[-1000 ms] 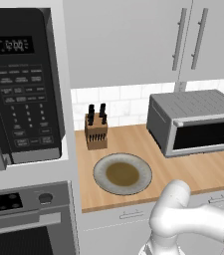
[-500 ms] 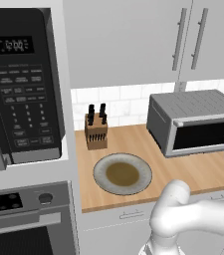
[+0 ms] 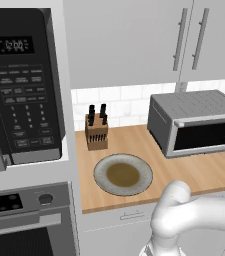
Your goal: Pick up the kebab skewer and baguette bread, and place them inside the toaster oven. Close the toaster oven door and start by setting the timer.
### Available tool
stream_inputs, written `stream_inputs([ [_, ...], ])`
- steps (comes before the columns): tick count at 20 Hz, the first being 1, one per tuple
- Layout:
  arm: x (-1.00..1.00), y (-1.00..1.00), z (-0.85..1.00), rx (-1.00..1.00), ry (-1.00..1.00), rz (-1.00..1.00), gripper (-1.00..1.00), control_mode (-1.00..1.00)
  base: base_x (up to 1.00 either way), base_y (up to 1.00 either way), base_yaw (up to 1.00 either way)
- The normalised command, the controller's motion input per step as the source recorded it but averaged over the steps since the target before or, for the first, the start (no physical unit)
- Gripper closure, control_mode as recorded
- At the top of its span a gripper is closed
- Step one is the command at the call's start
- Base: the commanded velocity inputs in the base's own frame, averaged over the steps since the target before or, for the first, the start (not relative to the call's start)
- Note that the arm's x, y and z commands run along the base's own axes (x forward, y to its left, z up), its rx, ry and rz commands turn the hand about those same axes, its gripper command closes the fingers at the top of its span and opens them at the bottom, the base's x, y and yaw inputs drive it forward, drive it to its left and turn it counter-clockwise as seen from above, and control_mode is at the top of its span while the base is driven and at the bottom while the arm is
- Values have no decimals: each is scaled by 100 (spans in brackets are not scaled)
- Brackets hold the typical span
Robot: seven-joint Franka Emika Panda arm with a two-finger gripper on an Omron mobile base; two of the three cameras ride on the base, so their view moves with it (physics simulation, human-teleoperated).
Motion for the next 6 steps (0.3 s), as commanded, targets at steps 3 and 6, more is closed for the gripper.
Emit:
stream_inputs([
  [3,0,0,0,60,-2,0,100,-100,0,0,0],
  [6,0,0,0,62,-3,0,100,-100,0,0,0],
])
